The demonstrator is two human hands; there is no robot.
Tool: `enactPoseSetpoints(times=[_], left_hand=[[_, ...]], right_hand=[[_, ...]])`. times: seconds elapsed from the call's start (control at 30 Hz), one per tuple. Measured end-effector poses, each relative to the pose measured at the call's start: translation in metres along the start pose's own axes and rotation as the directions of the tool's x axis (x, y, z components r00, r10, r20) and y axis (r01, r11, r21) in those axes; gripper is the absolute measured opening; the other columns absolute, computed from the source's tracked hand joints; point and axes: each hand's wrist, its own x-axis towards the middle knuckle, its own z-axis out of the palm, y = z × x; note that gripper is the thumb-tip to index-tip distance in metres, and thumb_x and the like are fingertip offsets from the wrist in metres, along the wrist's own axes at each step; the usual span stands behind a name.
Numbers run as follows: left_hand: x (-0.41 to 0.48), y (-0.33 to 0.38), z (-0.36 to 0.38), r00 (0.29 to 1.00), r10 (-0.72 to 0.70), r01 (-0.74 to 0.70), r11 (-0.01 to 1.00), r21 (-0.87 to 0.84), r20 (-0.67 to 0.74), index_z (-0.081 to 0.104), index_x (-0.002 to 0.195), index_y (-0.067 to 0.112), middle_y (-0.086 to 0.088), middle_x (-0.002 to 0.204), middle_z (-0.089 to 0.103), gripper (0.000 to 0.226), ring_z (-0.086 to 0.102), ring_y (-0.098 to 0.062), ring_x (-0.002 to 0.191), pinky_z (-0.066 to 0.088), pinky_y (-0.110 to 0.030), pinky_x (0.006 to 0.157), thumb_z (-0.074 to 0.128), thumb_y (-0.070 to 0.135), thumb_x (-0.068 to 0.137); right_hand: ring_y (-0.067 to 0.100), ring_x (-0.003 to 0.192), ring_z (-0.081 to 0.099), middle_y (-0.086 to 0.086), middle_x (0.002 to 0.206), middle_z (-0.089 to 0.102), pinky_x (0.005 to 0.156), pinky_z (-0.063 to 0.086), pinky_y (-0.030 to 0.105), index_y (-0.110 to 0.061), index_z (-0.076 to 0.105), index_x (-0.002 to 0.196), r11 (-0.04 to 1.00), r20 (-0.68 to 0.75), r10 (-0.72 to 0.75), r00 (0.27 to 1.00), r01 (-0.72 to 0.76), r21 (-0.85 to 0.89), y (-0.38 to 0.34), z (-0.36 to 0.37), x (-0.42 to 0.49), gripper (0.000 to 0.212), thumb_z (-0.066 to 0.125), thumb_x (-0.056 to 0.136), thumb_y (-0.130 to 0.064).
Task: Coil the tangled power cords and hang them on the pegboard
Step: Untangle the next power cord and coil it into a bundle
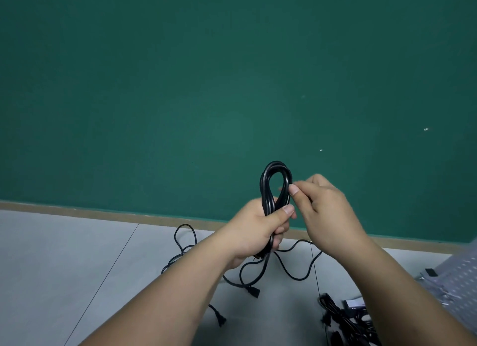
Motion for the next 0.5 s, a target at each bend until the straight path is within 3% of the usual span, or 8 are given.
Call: enactPoseSetpoints(times=[0.1,0.13,0.2,0.27,0.33,0.43,0.5], left_hand=[[-0.002,0.005,0.002,0.998,0.036,-0.043,0.992,-0.117,-0.060,0.057,0.103,0.008,-0.003,0.072,0.057,0.020,0.062,-0.021,0.060,0.054,-0.031,0.059,0.050,0.025,0.113],[-0.001,0.007,0.003,0.994,0.053,-0.067,0.986,-0.153,-0.093,0.058,0.106,0.007,-0.004,0.073,0.060,0.020,0.065,-0.022,0.062,0.058,-0.033,0.061,0.050,0.023,0.113],[0.001,0.011,0.001,0.979,0.075,-0.117,0.969,-0.218,-0.190,0.058,0.104,0.007,-0.004,0.069,0.056,0.019,0.060,-0.020,0.058,0.058,-0.034,0.061,0.051,0.022,0.112],[0.003,0.016,-0.006,0.953,0.077,-0.169,0.938,-0.302,-0.294,0.057,0.100,0.009,-0.001,0.063,0.045,0.018,0.046,-0.015,0.052,0.051,-0.031,0.055,0.052,0.023,0.112],[0.003,0.023,-0.016,0.933,0.069,-0.223,0.880,-0.419,-0.353,0.056,0.101,0.010,0.001,0.062,0.037,0.018,0.036,-0.012,0.049,0.040,-0.025,0.047,0.051,0.023,0.112],[0.003,0.035,-0.034,0.896,0.100,-0.338,0.785,-0.518,-0.433,0.055,0.100,0.013,0.004,0.062,0.033,0.017,0.030,-0.009,0.049,0.031,-0.022,0.044,0.050,0.022,0.112],[0.003,0.043,-0.050,0.835,0.125,-0.438,0.740,-0.510,-0.536,0.056,0.098,0.014,0.005,0.062,0.034,0.018,0.030,-0.008,0.049,0.029,-0.022,0.044,0.049,0.021,0.113]], right_hand=[[0.014,0.078,0.059,-0.003,0.077,0.058,0.081,0.054,0.031,-0.019,0.071,0.105,0.938,0.167,0.017,0.986,-0.074,0.340,-0.008,0.000,-0.002,0.036,0.040,0.114,-0.033],[0.017,0.072,0.059,-0.005,0.071,0.055,0.081,0.057,0.033,-0.013,0.069,0.107,0.862,0.249,0.026,0.968,-0.148,0.485,-0.011,0.003,-0.005,0.038,0.037,0.116,-0.033],[0.017,0.073,0.062,-0.004,0.072,0.059,0.087,0.059,0.036,-0.011,0.068,0.103,0.739,0.379,0.073,0.922,-0.306,0.601,-0.012,0.013,-0.010,0.047,0.034,0.115,-0.042],[0.016,0.091,0.074,-0.002,0.089,0.075,0.100,0.059,0.041,-0.017,0.074,0.110,0.692,0.491,0.111,0.864,-0.422,0.586,-0.008,0.024,-0.013,0.056,0.033,0.111,-0.054],[0.021,0.107,0.075,0.006,0.105,0.080,0.105,0.056,0.042,-0.017,0.076,0.117,0.708,0.550,0.084,0.831,-0.438,0.554,-0.005,0.030,-0.015,0.062,0.031,0.109,-0.059],[0.020,0.110,0.072,-0.001,0.097,0.080,0.115,0.046,0.044,-0.011,0.076,0.107,0.819,0.596,0.042,0.802,-0.369,0.440,-0.001,0.030,-0.018,0.056,0.040,0.111,-0.054],[0.018,0.104,0.071,-0.002,0.088,0.079,0.114,0.046,0.051,-0.023,0.076,0.105,0.917,0.666,0.045,0.744,-0.296,0.269,0.007,0.030,-0.021,0.038,0.051,0.109,-0.050]])
